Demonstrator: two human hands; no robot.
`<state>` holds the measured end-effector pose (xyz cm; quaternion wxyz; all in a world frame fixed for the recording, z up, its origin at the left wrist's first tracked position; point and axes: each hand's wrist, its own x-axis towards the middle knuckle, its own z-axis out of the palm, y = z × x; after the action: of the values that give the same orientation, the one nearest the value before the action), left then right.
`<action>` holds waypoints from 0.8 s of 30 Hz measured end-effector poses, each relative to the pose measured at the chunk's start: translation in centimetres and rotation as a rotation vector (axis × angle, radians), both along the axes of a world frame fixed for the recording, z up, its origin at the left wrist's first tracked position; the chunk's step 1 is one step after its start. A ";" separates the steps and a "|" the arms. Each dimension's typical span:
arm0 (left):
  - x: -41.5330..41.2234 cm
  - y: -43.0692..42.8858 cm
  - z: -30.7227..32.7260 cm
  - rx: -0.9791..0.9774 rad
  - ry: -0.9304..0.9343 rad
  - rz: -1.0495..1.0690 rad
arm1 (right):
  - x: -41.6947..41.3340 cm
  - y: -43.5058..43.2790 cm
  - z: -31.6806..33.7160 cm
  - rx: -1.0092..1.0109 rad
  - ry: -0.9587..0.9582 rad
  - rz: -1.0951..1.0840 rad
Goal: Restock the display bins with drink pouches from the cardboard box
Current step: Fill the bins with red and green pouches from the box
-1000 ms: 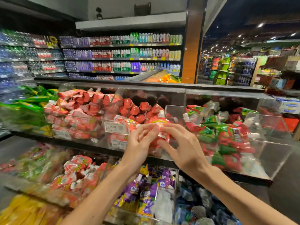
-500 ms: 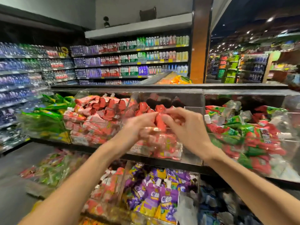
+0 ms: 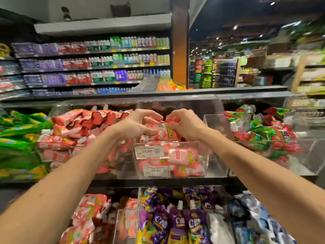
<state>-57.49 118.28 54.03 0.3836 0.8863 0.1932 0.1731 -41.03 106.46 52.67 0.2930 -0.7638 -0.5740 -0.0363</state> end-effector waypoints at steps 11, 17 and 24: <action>0.9 1.5 -0.7 0.607 0.416 0.054 | -1.0 2.1 -1.8 -0.139 0.102 -0.005; 1.4 0.5 -0.5 0.685 0.550 0.066 | -1.6 0.9 -1.7 -0.150 0.088 0.040; 0.6 -4.4 1.1 0.527 0.150 0.159 | -1.4 -7.7 -0.9 0.149 0.169 0.043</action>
<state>-56.92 113.84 55.16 0.1099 0.9479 0.2381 0.1808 -42.43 98.77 51.78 0.3971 -0.7279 -0.5590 -0.0080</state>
